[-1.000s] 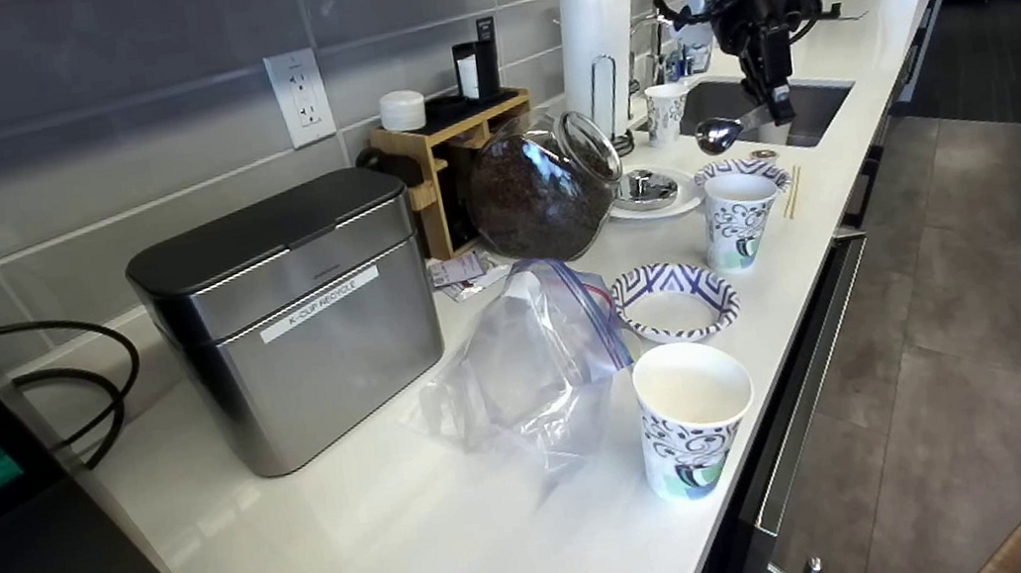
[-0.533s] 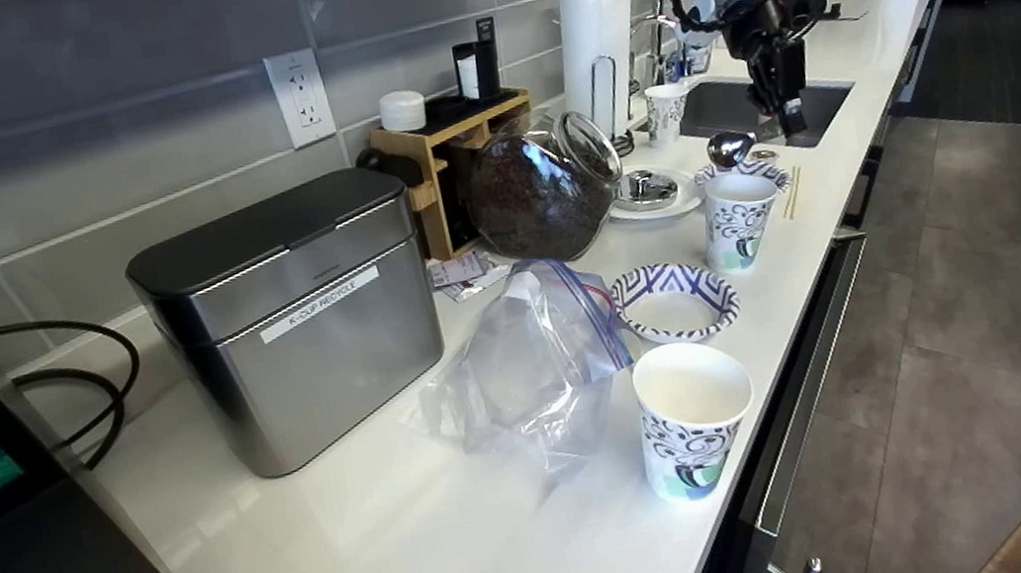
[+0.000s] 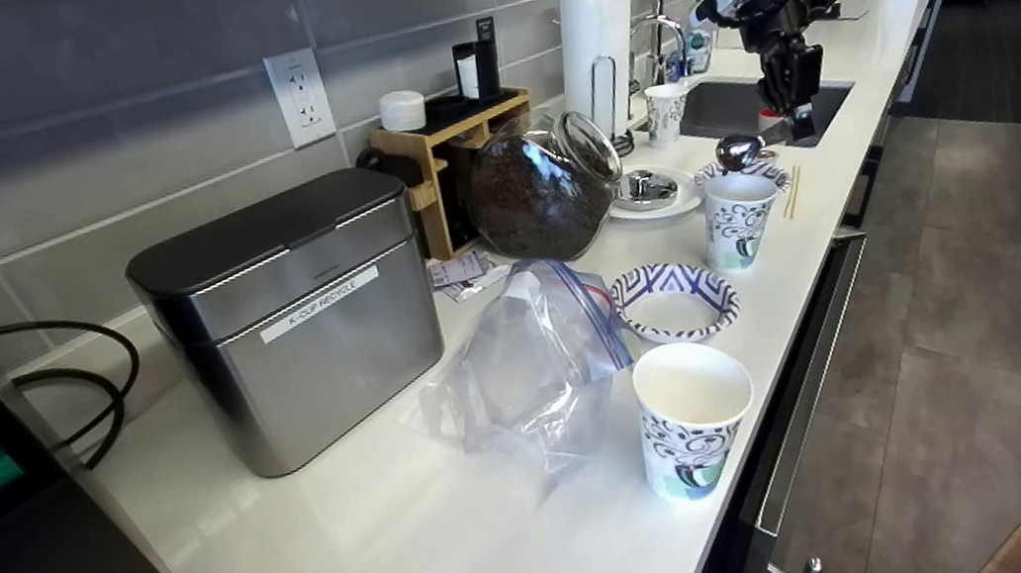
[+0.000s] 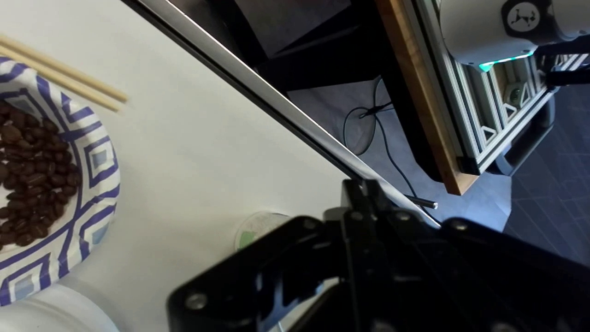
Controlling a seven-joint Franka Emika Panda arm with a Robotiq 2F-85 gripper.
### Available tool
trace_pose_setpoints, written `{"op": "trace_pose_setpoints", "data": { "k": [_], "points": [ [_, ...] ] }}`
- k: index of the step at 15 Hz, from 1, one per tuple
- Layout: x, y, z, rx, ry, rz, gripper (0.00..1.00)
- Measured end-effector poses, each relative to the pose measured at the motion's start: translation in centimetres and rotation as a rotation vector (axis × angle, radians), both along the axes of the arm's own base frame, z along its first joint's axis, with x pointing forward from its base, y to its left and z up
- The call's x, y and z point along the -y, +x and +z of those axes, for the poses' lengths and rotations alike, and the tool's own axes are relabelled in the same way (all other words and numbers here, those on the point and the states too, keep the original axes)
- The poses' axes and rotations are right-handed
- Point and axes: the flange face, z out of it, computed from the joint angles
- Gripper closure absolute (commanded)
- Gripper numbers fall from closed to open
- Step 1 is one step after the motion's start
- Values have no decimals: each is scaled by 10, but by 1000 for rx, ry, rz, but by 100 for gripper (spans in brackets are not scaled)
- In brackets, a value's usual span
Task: Empty a scoop of coffee grounds into the paper cup
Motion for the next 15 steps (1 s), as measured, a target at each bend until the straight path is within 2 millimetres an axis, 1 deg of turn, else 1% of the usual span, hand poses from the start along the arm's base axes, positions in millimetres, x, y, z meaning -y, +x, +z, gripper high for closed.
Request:
{"op": "trace_pose_setpoints", "data": {
  "k": [7, 14, 15],
  "points": [
    [-7, -20, 8, 102, -37, 30, 99],
    [-14, -35, 12, 209, -101, 78, 99],
    [-14, -37, 13, 223, -108, 81, 96]
  ]
}}
